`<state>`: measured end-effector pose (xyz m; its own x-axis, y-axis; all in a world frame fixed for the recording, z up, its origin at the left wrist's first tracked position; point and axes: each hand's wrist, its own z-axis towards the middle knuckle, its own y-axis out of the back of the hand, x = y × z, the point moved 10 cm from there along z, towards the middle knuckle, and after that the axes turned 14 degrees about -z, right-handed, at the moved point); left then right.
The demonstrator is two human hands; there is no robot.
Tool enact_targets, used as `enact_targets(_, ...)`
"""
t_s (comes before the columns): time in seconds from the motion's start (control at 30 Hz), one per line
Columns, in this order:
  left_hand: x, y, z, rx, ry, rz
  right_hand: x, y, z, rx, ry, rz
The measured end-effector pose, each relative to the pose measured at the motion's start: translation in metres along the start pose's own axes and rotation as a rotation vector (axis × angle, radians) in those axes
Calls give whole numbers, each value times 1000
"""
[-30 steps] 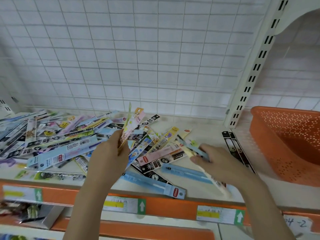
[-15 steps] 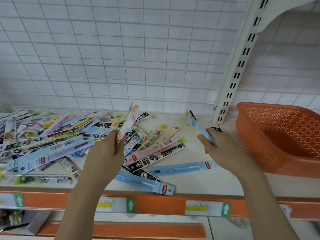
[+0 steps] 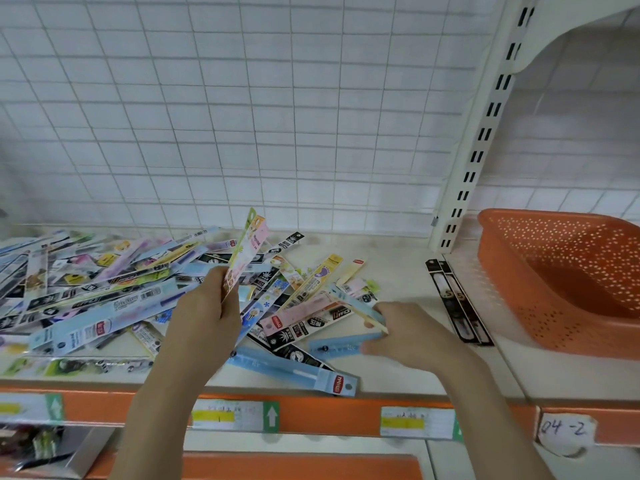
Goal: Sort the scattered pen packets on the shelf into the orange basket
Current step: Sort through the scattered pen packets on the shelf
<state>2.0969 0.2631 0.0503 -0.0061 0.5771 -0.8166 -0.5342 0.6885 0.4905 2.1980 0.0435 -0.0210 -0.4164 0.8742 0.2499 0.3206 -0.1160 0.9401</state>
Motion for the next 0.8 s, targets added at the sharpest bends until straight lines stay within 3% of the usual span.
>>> enact_targets(0.17,4,7,-1,-16,8,15,-5,9,3,-79,-49,58)
enact_targets(0.6,-4,-11,1,57,-39,18,-27,27,-15,-142,-111,593)
enact_targets(0.8,-5,-10,0,61,-39,18,-32,32,-17,-193,-134,656)
